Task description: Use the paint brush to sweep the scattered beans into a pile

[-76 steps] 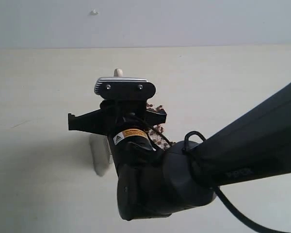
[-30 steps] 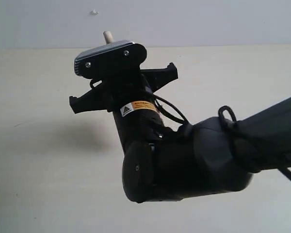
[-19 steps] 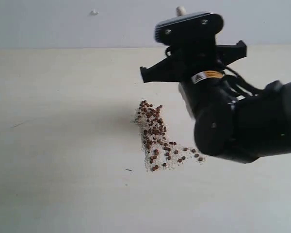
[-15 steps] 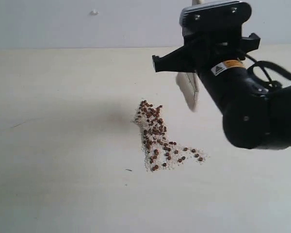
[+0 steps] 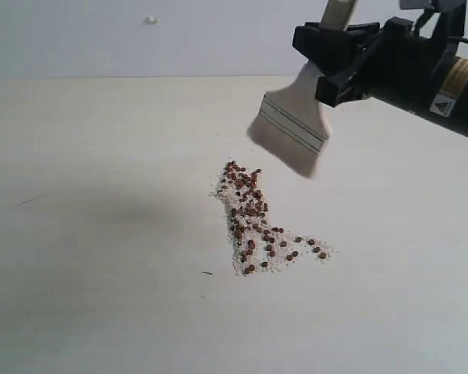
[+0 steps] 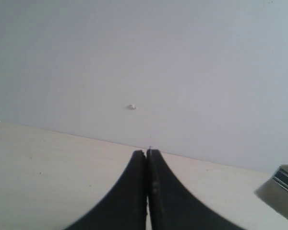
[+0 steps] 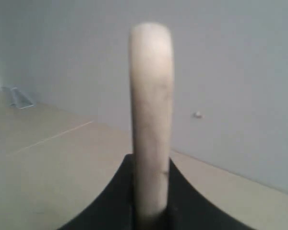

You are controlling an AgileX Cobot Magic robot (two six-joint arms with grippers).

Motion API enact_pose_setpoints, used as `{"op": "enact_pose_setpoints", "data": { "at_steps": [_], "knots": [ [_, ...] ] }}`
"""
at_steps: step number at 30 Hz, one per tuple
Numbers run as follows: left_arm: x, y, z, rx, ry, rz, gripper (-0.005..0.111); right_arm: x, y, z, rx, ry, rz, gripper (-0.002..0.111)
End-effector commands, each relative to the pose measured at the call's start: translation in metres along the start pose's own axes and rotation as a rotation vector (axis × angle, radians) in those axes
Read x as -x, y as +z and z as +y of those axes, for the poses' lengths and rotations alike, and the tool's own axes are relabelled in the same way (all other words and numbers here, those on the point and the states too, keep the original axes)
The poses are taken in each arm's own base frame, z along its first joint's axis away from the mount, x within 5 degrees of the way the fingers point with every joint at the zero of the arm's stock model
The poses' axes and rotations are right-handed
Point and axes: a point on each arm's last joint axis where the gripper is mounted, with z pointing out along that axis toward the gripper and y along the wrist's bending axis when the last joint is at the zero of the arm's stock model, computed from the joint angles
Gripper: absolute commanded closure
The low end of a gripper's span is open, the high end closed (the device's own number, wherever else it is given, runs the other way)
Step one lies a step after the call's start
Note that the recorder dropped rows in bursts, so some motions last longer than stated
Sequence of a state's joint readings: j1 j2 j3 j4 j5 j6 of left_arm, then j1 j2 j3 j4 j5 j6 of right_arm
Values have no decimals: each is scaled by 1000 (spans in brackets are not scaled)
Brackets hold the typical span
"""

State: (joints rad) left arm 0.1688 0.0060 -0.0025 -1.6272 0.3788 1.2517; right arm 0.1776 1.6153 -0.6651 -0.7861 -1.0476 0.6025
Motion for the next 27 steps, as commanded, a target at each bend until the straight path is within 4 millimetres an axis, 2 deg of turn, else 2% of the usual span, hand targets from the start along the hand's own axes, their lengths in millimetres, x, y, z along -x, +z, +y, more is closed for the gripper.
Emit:
{"op": "enact_pose_setpoints", "data": {
  "at_steps": [1,2,4,6,8,10,15,19,22,24,27],
  "knots": [
    [-1,-1,0,-6,-1,-1,107,-5,-13,-11,244,60,77,108],
    [-1,-1,0,-6,-1,-1,107,-8,-13,-15,266,60,113,108],
    [-1,-1,0,-6,1,-1,107,-25,-6,-22,369,98,257,108],
    [-1,-1,0,-6,1,-1,107,-42,-3,-28,403,138,327,108],
    [-1,-1,0,-6,1,-1,107,-57,-1,-31,417,167,364,108],
    [-1,-1,0,-6,1,-1,107,-60,-2,-31,425,156,371,108],
    [-1,-1,0,-6,4,-1,107,-56,2,-32,498,88,430,108],
    [-1,-1,0,-6,4,-1,107,-56,12,-18,548,76,436,108],
    [-1,-1,0,-6,4,-1,107,-39,23,-16,481,95,316,108],
    [-1,-1,0,-6,4,-1,107,-24,24,-16,432,109,245,108],
    [-1,-1,0,-6,4,-1,107,-13,18,-12,377,141,177,108]
  ]
}}
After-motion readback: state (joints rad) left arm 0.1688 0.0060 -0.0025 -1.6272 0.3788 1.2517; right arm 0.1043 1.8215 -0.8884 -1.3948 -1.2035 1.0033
